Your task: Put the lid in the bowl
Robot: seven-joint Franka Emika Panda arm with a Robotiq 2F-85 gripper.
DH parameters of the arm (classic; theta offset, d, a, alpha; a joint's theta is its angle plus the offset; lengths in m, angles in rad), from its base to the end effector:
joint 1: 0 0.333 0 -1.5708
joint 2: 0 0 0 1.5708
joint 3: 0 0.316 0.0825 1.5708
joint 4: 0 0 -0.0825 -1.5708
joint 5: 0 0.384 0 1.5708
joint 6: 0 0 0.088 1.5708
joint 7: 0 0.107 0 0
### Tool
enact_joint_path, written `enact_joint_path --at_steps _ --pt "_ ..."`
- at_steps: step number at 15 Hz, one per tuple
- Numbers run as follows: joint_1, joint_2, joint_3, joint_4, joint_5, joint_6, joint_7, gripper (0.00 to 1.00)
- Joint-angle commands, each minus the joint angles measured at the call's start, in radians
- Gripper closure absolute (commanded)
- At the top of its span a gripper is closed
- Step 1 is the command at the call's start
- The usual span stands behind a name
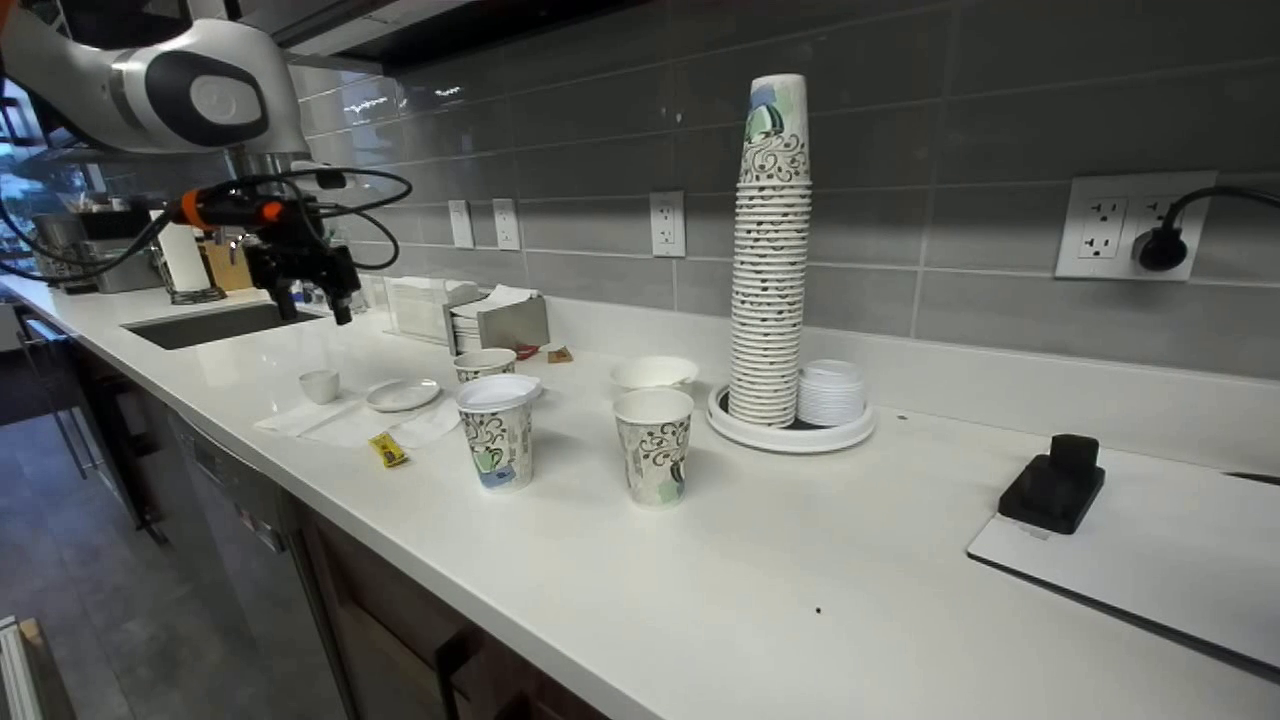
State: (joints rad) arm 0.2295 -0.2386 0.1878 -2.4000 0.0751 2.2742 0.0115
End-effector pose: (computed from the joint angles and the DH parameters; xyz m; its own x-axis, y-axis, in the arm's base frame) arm 0.4287 0.1934 0.4158 0.9316 0.3469 0.1089 0.3509 -0.9362 -0.0193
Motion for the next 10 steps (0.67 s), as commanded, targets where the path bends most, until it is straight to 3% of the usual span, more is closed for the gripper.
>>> enact_joint_path --at_steps 1,5,6,10 --pt "-0.048 0.113 0.037 0.079 -0.151 0.157 0.117 0.0" --pt "-0.075 0.236 0.018 0.2 -0.256 0.162 0.186 0.0" --pt "-0.059 0.158 0.015 0.115 -0.209 0.179 0.139 0.0" --pt "-0.066 0.231 0.004 0.182 -0.224 0.178 0.151 0.0"
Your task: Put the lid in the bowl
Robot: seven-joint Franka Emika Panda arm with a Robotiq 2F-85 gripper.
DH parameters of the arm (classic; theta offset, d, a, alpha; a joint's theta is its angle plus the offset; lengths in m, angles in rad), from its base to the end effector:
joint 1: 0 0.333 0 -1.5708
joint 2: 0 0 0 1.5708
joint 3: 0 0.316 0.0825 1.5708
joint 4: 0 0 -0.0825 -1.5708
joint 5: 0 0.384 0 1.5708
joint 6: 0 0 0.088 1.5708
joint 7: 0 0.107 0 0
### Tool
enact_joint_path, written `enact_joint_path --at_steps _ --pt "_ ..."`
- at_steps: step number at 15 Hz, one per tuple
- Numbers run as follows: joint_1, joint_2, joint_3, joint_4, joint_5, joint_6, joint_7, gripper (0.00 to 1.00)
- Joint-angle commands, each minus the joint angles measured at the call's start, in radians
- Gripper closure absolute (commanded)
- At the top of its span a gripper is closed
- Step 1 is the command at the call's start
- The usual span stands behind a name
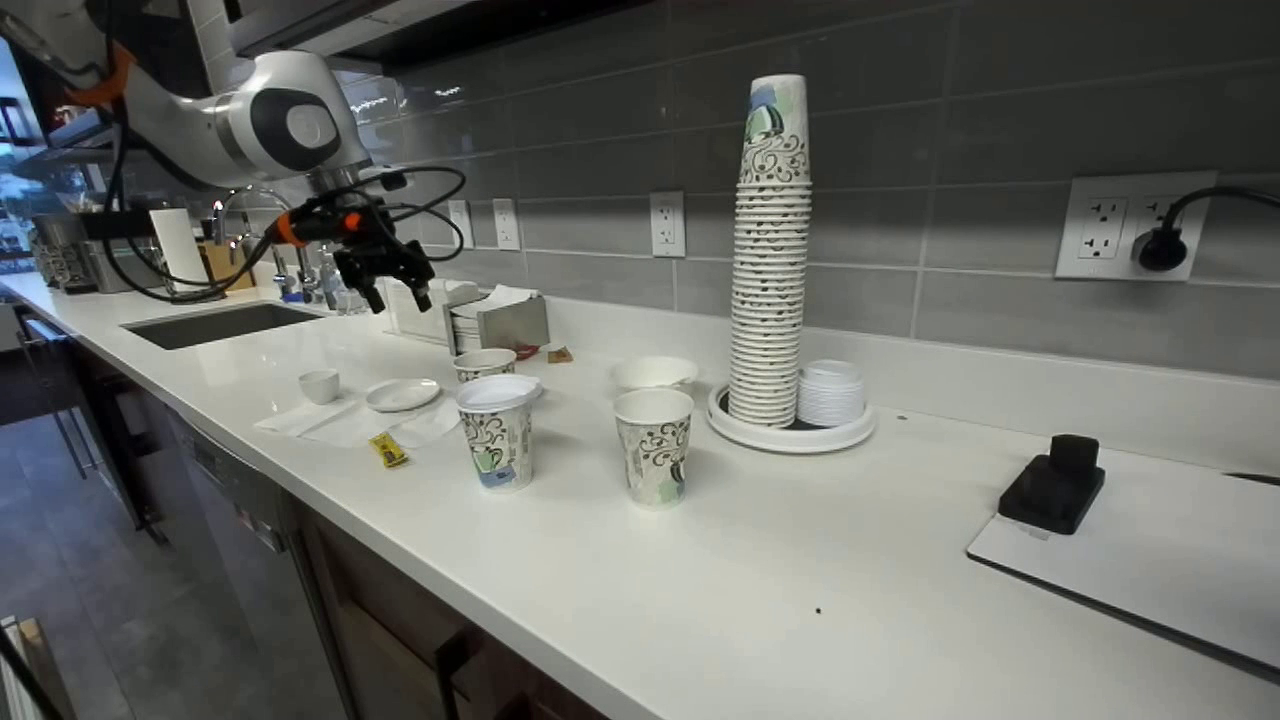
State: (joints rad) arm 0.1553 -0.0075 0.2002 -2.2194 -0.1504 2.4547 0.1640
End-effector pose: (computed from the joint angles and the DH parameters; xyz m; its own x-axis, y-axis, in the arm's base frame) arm 0.5140 0.1910 0.4033 0.9230 0.2928 0.2498 0.2812 -0.9562 0.0818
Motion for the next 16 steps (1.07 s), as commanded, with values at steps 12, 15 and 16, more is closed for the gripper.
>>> enact_joint_path --at_steps 12,15,16 --pt "0.062 0.37 -0.099 0.391 -0.239 -0.125 0.132 0.0" --pt "0.096 0.465 -0.132 0.486 -0.241 -0.21 0.144 0.0" --pt "0.105 0.489 -0.137 0.509 -0.23 -0.23 0.142 0.0"
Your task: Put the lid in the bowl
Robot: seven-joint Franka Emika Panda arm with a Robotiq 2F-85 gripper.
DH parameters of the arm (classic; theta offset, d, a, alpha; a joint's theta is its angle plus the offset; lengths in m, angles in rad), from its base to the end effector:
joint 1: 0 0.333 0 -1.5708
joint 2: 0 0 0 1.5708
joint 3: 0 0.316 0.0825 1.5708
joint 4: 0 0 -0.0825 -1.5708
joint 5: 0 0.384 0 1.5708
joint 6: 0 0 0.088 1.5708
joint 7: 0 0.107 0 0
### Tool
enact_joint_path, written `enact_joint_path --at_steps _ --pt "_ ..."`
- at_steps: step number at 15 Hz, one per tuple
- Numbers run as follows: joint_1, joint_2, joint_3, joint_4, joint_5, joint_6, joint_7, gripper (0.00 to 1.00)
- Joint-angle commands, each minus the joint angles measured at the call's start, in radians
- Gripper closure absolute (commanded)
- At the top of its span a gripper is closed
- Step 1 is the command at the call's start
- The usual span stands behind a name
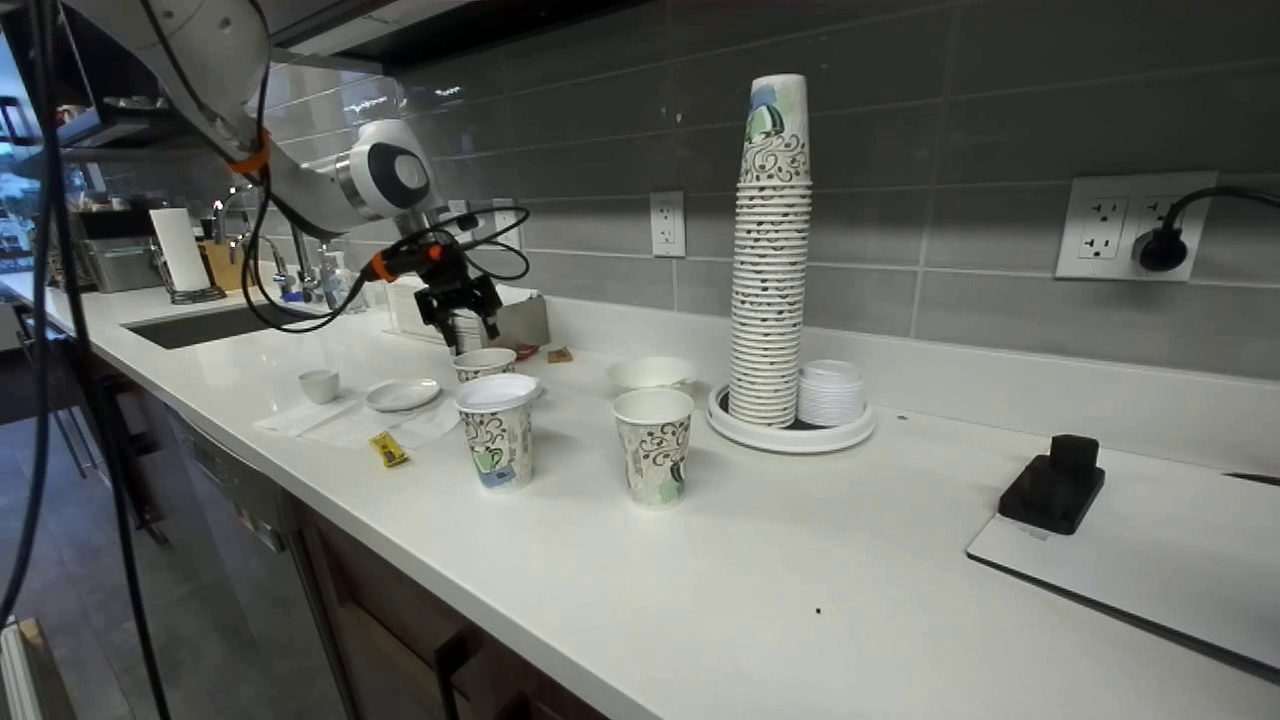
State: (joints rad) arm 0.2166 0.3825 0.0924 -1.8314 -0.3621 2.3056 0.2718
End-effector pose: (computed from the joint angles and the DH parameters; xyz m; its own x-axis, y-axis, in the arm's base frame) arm 0.6222 0.1864 0.3344 0.9540 0.2695 0.1314 0.2362 -0.9455 0.2244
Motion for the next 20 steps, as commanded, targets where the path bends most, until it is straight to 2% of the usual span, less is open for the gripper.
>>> enact_joint_path --at_steps 1,3,6,8,10,12,16,18,20 --pt "0.054 0.124 -0.043 0.14 -0.025 -0.09 0.044 0.0" --pt "0.058 0.161 -0.055 0.174 -0.005 -0.092 0.046 0.01" --pt "0.046 0.188 -0.068 0.202 0.022 -0.078 0.038 0.17" --pt "0.034 0.194 -0.077 0.209 0.041 -0.082 0.035 0.24" --pt "0.029 0.199 -0.083 0.211 0.054 -0.088 0.038 0.39" --pt "0.03 0.196 -0.082 0.2 0.07 -0.097 0.036 0.47" --pt "0.039 0.197 -0.07 0.188 0.09 -0.111 0.03 0.46" --pt "0.042 0.201 -0.067 0.187 0.095 -0.106 0.029 0.51" --pt "0.042 0.209 -0.07 0.188 0.089 -0.091 0.031 0.51"
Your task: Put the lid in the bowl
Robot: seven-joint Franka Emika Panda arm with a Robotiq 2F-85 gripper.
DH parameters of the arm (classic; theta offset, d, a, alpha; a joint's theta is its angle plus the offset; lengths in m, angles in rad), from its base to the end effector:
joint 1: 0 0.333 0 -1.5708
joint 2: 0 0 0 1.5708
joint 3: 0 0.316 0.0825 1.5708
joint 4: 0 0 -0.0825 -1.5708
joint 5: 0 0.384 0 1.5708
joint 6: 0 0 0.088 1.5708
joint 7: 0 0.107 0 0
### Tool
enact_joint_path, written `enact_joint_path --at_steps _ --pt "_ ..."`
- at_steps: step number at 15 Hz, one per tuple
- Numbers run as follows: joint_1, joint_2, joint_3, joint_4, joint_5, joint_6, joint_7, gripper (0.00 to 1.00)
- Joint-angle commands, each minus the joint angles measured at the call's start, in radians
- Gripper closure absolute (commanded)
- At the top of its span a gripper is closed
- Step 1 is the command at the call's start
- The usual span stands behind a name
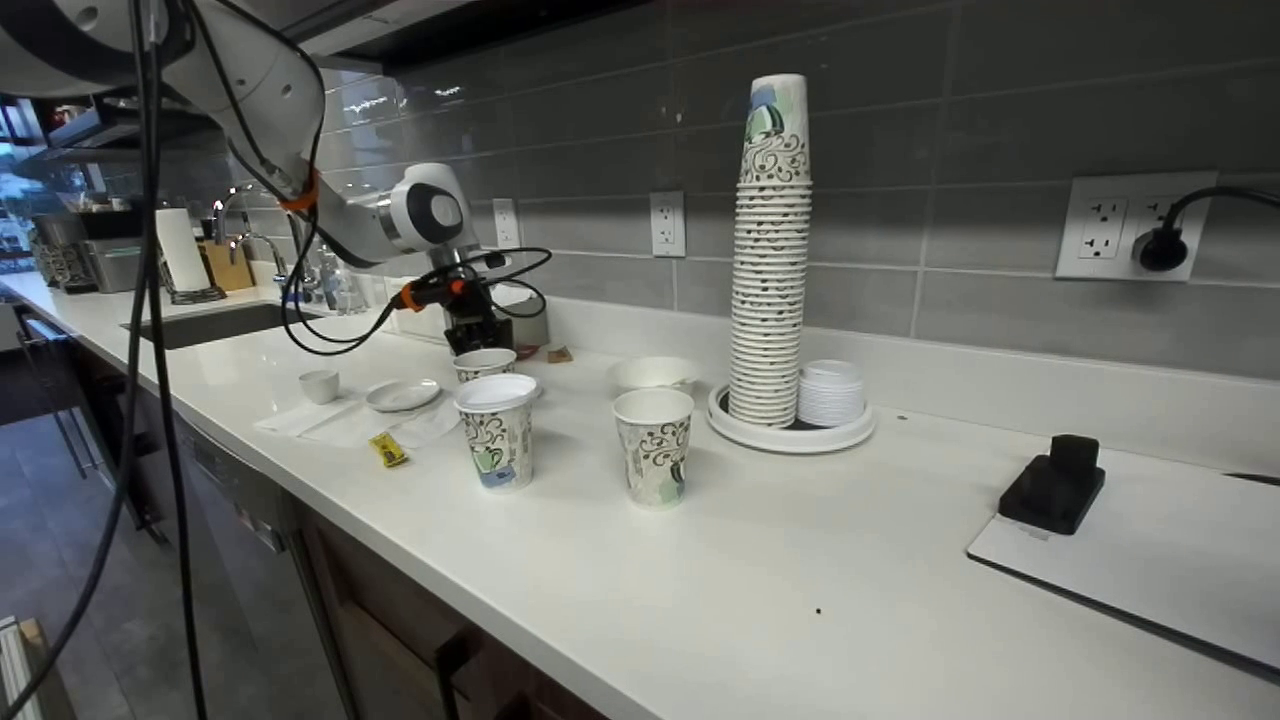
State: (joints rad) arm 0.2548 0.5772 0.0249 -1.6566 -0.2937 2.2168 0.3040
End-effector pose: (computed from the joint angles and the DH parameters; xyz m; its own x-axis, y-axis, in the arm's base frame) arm 0.6586 0.1774 0.2741 0.9876 0.1539 0.0312 0.1437 -0.9658 0.2157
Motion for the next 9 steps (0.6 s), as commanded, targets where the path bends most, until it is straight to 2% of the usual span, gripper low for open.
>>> enact_joint_path --at_steps 1,3,5,6,9 --pt "0.004 0.018 -0.009 0.016 0.012 0.003 0.004 0.47" --pt "0.001 0.02 -0.013 0.017 0.014 0.0 0.005 0.45" --pt "-0.001 0.026 -0.017 0.019 0.016 -0.002 0.006 0.54" --pt "-0.001 0.028 -0.019 0.02 0.014 -0.002 0.008 0.72" --pt "0.001 0.028 -0.024 0.02 0.012 -0.001 0.01 0.94"
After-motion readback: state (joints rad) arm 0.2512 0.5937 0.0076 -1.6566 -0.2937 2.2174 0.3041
